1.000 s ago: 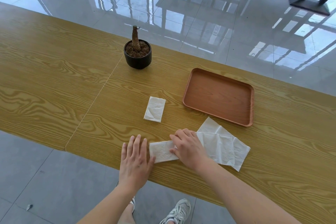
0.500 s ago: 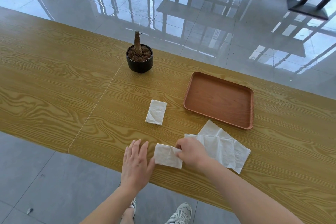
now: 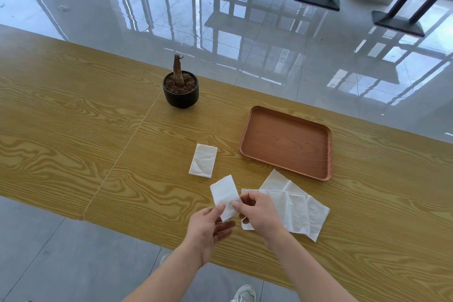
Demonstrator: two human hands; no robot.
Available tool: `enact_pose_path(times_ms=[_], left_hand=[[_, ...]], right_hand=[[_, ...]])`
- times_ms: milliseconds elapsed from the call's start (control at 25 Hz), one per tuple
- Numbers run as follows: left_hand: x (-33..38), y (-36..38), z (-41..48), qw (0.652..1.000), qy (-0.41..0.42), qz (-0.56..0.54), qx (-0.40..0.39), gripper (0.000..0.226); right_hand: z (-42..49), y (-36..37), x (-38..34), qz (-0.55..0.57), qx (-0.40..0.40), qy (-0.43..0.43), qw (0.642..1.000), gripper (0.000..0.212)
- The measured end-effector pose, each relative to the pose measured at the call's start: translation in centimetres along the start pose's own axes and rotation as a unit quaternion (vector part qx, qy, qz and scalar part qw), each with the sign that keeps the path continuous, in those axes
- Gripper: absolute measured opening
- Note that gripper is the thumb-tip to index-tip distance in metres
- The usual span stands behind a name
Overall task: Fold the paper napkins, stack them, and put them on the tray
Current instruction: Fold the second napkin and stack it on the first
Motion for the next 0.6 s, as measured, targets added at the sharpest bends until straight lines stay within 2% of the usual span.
enact_pose_path(times_ms=[160, 280, 440, 600], left_hand=[[3.2, -1.6, 0.2, 0.989, 0.093, 0.089, 0.072, 0.016], [5.9, -2.2, 0.3, 0.970, 0.163, 0.160, 0.085, 0.017], [10.8, -2.7, 0.8, 0.915, 0.246, 0.297, 0.121, 0.018], [15.6, -2.8, 2.1, 0.862, 0.294, 0.383, 0.152, 0.021]], right_hand=[[0.4, 0.1, 0.5, -0.007, 0.015, 0.011, 1.000, 0.010], [1.2, 0.9, 0.7, -0.046, 0.016, 0.017, 0.999, 0.009], [3.7, 2.6, -0.8, -0.060, 0.033, 0.012, 0.998, 0.008], [6.8, 4.5, -2.7, -0.029, 0.045, 0.016, 0.998, 0.012]])
Point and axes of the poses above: each hand's wrist, its own z-axis towards the middle knuckle, its own y-axis out of the palm, x = y × z, the point moved 10 cm from there along z, towards the middle knuckle, and after that the axes turned 1 degree about z, right-handed, at the moved point
